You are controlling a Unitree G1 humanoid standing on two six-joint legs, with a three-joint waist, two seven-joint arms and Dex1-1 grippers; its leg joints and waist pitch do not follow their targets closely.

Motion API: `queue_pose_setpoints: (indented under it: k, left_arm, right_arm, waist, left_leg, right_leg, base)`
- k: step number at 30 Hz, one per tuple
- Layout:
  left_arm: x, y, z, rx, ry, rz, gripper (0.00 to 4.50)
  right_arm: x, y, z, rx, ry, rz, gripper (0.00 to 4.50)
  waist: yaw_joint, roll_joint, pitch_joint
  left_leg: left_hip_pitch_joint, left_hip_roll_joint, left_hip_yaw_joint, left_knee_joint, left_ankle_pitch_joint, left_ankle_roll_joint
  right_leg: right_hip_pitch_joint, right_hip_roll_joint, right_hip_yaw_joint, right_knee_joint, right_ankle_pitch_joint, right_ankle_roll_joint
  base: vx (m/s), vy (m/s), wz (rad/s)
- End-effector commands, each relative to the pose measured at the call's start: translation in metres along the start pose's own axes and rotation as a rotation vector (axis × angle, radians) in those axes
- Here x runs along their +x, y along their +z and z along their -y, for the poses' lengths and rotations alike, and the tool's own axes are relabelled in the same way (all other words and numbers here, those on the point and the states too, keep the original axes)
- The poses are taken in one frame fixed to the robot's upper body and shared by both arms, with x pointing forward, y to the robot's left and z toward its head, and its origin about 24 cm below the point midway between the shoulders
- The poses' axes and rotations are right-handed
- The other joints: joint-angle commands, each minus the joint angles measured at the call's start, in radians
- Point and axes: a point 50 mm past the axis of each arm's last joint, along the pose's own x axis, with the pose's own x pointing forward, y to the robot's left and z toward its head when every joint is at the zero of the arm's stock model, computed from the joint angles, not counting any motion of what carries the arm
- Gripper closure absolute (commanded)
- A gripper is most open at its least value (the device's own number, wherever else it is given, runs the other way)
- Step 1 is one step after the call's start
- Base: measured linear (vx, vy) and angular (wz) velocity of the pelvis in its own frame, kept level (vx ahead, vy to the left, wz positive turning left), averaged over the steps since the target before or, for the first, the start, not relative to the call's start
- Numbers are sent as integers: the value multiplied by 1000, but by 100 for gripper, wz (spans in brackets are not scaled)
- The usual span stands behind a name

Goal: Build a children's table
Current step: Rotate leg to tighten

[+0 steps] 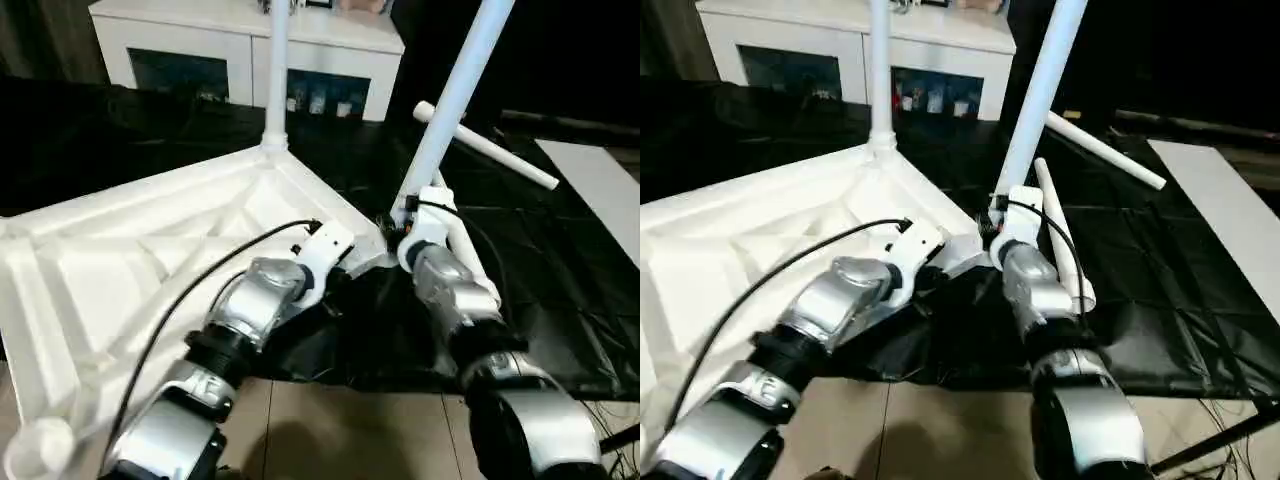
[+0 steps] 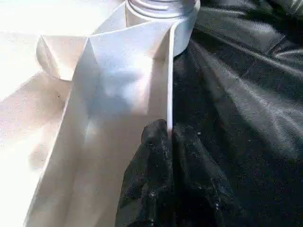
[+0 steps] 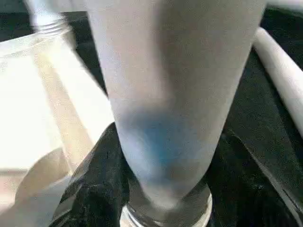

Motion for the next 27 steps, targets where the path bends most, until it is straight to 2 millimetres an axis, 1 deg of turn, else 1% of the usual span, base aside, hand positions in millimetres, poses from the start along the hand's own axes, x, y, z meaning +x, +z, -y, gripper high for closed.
queue_pose_setpoints:
  k: [1,2,3,4,5,6,7,8,9,11,12,13,16,17,18,19,20,21,23,24,25,27]
  left_arm:
    - [-7,22,-6,66,18,97,450]
    - [-8,21,-7,66,17,96,450]
    - [-9,20,-9,66,19,94,450]
    - [-9,20,-9,66,19,94,450]
    - [-10,19,-11,66,20,93,450]
    - [-10,19,-12,68,20,93,450]
    - [-10,19,-13,70,20,93,450]
    - [-10,19,-13,70,20,93,450]
    - [-10,20,-14,75,19,94,450]
    - [-10,20,-14,76,18,95,450]
    - [-11,20,-14,77,17,95,450]
    - [-11,20,-14,77,16,95,450]
    - [-11,20,-14,77,14,96,450]
    - [-12,19,-14,75,21,96,450]
    - [-12,19,-15,70,30,95,450]
    - [-12,19,-15,70,30,95,450]
    - [-12,18,-15,65,38,93,450]
    - [-12,18,-16,63,45,95,450]
    - [-12,19,-14,66,24,113,450]
    - [-13,20,-14,68,19,116,450]
    - [-16,18,-15,84,2,119,450]
    - [-19,15,-17,99,-13,116,450]
  right_arm:
    - [-6,-4,5,-7,59,-16,221]
    - [-10,-3,7,-17,84,-7,221]
    - [-13,-1,11,-33,100,2,221]
    - [-13,-1,11,-33,100,2,200]
    - [-16,-1,14,-43,110,8,184]
    - [-19,0,16,-44,116,10,184]
    - [-20,0,17,-43,119,11,184]
    - [-20,0,17,-43,119,11,184]
    - [-21,0,15,-38,133,12,184]
    - [-21,-1,14,-38,131,8,184]
    - [-21,-1,12,-36,130,8,184]
    - [-21,0,11,-34,127,7,184]
    - [-21,1,9,-31,124,9,184]
    - [-20,1,7,-33,94,14,184]
    - [-19,-2,8,-40,52,5,184]
    - [-19,-2,8,-40,52,5,184]
    - [-19,-4,8,-47,7,-5,184]
    - [-19,-7,9,-44,-26,-13,184]
    - [-19,-12,2,-29,6,-11,184]
    - [-19,-12,0,-29,21,-8,184]
    - [-20,-12,-2,-43,87,0,184]
    - [-22,-12,-1,-45,134,1,184]
  waist:
    - [0,11,-59]
    - [3,17,-62]
    - [6,15,-64]
    - [9,11,-67]
    - [11,11,-69]
    - [14,11,-68]
    - [14,23,-68]
    - [16,19,-68]
    - [15,19,-67]
    - [16,24,-64]
    - [17,30,-64]
    - [15,27,-62]
    - [15,28,-61]
    - [14,18,-60]
    - [15,19,-60]
    - [14,23,-59]
    - [13,24,-58]
    - [12,20,-58]
    - [12,21,-57]
    - [12,21,-57]
    - [12,22,-58]
    - [12,21,-59]
  left_leg:
    - [22,29,-8,-82,-321,-28]
    - [19,28,-6,-79,-271,-21]
    - [18,28,-4,-75,-243,-14]
    - [12,26,-2,-70,-170,3]
    - [8,23,0,-67,-118,21]
    - [9,22,3,-65,-104,28]
    - [12,23,3,-65,-104,32]
    - [14,24,4,-64,-106,34]
    - [13,24,4,-65,-109,35]
    - [16,26,6,-68,-141,30]
    - [17,27,6,-68,-149,25]
    - [17,27,6,-70,-168,18]
    - [18,28,6,-71,-179,6]
    - [16,28,7,-71,-179,5]
    - [16,28,6,-72,-175,4]
    - [16,27,6,-72,-167,0]
    - [18,27,7,-73,-173,-5]
    - [18,27,7,-73,-177,-6]
    - [18,27,6,-75,-200,-13]
    - [18,27,6,-75,-200,-13]
    - [17,27,6,-74,-202,-12]
    - [15,27,6,-73,-183,-4]
  right_leg:
    - [22,-50,38,-72,-240,-141]
    - [27,-47,38,-68,-174,-154]
    - [28,-48,38,-63,-136,-161]
    - [35,-45,38,-51,-45,-178]
    - [39,-44,37,-44,18,-194]
    - [38,-44,37,-43,34,-199]
    - [37,-44,38,-44,43,-210]
    - [39,-42,37,-42,44,-218]
    - [39,-43,38,-41,37,-221]
    - [36,-45,39,-47,-23,-225]
    - [35,-46,40,-48,-36,-224]
    - [35,-45,40,-52,-63,-219]
    - [34,-46,41,-53,-85,-209]
    - [33,-46,41,-55,-93,-205]
    - [33,-47,41,-53,-98,-203]
    - [32,-47,41,-53,-104,-199]
    - [30,-47,41,-55,-114,-194]
    - [29,-46,41,-55,-120,-191]
    - [28,-48,42,-59,-159,-175]
    - [28,-48,42,-59,-159,-175]
    - [29,-48,42,-58,-151,-168]
    - [32,-46,41,-54,-117,-171]
  base:
    - [0,0,0]
    - [0,0,0]
    - [51,-23,4]
    - [55,-13,0]
    - [55,-13,0]
    - [0,0,0]
    - [0,0,0]
    - [0,0,0]
    - [0,0,0]
    - [0,0,0]
    - [0,0,0]
    - [0,0,0]
    - [0,0,0]
    - [0,0,0]
    - [0,0,0]
    - [0,0,0]
    - [0,0,0]
    - [0,0,0]
    - [0,0,0]
    - [0,0,0]
    - [0,0,0]
    - [0,0,0]
